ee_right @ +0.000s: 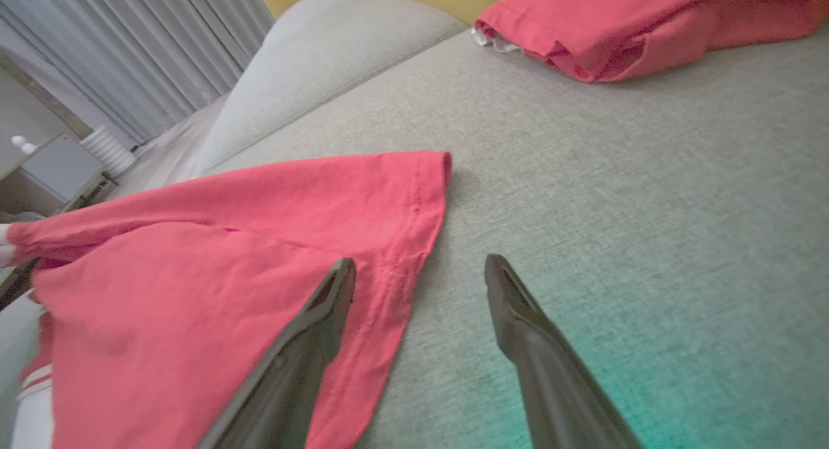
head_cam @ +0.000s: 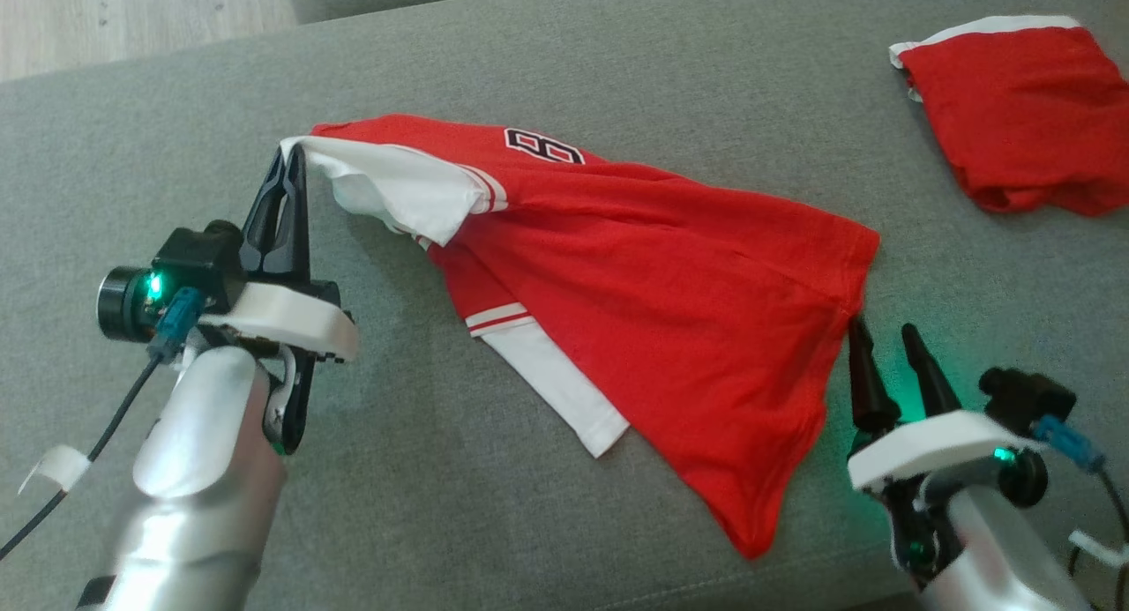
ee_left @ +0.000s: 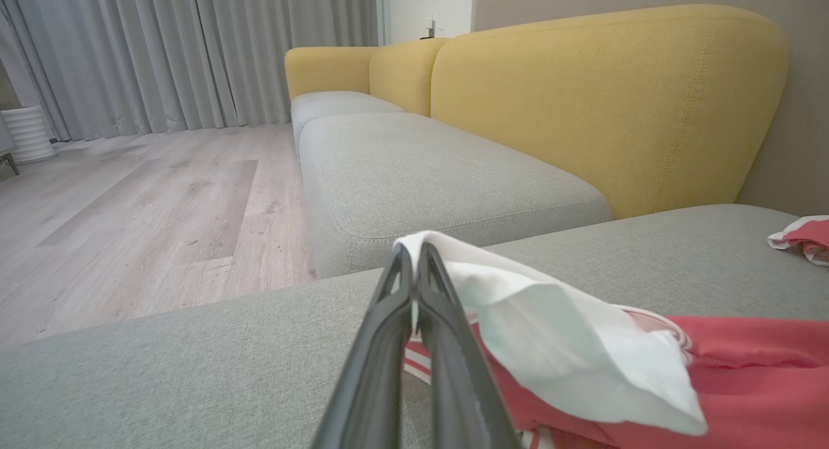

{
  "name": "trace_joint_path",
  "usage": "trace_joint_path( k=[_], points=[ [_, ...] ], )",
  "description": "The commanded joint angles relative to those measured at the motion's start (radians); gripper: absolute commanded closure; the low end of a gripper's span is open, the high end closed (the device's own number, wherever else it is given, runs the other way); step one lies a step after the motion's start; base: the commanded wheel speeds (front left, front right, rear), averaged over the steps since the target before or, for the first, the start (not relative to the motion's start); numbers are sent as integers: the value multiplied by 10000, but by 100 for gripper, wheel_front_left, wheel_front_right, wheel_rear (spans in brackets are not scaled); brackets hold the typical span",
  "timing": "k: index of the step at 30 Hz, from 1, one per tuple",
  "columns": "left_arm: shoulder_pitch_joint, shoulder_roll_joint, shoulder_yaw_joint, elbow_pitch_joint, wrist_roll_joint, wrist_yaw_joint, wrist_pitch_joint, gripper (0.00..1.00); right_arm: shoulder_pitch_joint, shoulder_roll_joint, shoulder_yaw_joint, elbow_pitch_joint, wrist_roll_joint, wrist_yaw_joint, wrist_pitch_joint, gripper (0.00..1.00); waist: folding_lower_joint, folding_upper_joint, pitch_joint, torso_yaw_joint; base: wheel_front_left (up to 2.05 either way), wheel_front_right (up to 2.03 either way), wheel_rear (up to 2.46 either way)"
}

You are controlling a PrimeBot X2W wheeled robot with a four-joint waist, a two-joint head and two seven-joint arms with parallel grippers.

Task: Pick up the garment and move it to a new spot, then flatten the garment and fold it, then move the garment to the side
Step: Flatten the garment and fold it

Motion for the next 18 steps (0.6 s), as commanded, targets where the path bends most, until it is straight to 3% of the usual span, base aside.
trace_joint_path(
  k=[1, 9, 10, 11, 13, 14, 18],
  points=[
    [-345, 284, 347, -349, 89, -3, -48, 100, -435, -188, 269, 126, 187, 67, -20, 0, 0, 0, 15, 41, 0, 0, 0],
    [-350, 195, 232, -343, 195, -70, -49, 100, -1510, -197, 928, 2091, 489, 67, 10, 0, 0, 0, 29, 261, 0, 0, 0],
    [-351, 192, 227, -343, 203, -79, -49, 100, -1595, -189, 990, 2258, 494, 67, 3, 11, 0, 0, 25, 288, 0, 0, 0],
    [-351, 189, 223, -344, 210, -86, -49, 100, -1664, -185, 1040, 2400, 504, 67, -6, 41, 0, 0, 17, 312, 0, 0, 0],
    [-346, 181, 218, -341, 223, -94, -49, 100, -1761, -168, 1159, 2601, 524, 67, -24, 85, 0, 0, -11, 348, 0, 0, 0],
    [-339, 177, 221, -336, 224, -97, -49, 100, -1795, -175, 1218, 2654, 517, 67, -34, 100, 0, 0, -40, 359, 0, 0, 0],
    [-289, 164, 262, -327, 213, -137, -49, 100, -1829, -264, 1331, 2696, 551, 67, -61, 100, 0, 0, -283, 364, 0, 0, 0]
  ],
)
